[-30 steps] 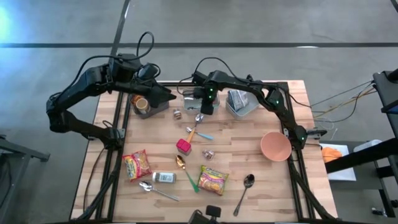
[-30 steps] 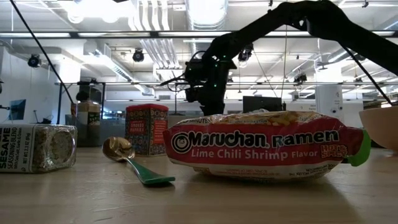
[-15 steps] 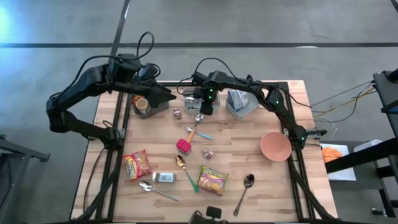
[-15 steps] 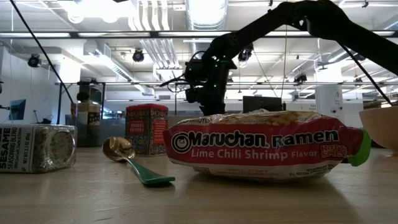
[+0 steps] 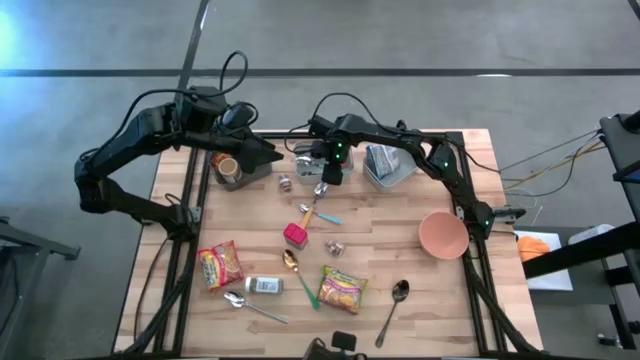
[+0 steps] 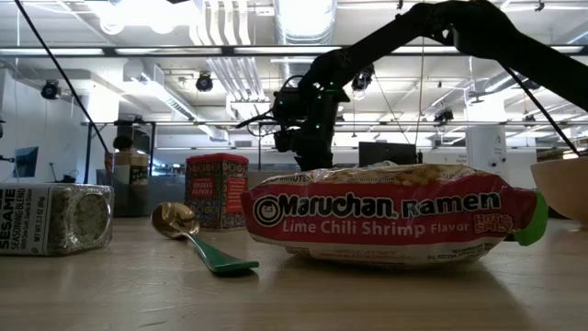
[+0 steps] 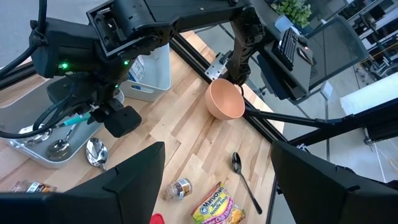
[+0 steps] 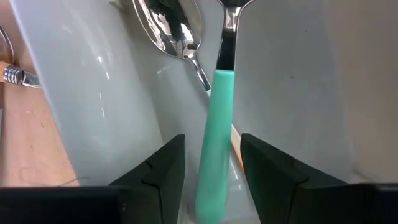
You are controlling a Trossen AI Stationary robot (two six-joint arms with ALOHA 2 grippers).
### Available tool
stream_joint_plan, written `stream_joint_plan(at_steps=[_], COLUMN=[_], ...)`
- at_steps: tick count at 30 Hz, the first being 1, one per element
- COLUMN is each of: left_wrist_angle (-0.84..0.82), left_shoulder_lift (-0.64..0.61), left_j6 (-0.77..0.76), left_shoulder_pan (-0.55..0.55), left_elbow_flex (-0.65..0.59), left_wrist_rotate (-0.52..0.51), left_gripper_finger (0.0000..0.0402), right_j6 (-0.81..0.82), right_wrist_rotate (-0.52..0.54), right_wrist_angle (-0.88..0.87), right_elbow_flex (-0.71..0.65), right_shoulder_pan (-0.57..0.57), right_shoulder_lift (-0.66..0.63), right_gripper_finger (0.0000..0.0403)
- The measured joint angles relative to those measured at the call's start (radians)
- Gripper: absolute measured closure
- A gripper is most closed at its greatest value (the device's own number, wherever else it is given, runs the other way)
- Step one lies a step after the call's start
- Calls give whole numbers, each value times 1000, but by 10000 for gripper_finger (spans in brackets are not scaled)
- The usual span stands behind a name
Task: Pick & Place Food Item
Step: Put the big blue spoon into the left gray bin
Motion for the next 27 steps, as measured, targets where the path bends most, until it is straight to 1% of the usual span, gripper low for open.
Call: stream_joint_plan(at_steps=[15,18,24,27], left_wrist_angle=[0,0,1,1], left_shoulder_lift=[0,0,0,0], left_j6=[3,3,3,3], left_shoulder_pan=[0,0,0,0], left_elbow_flex=[0,0,0,0], left_wrist_rotate=[0,0,0,0], left_gripper_finger=[105,105,105,105], right_j6=[-7,-3,5,8], right_wrist_rotate=[-3,-3,-3,-3], right_wrist_angle=[52,55,58,65], right_elbow_flex=[-11,-30,-52,-52], right_shoulder_pan=[0,0,-1,-1], right_shoulder_lift=[0,0,-1,-1], right_gripper_finger=[251,276,357,358])
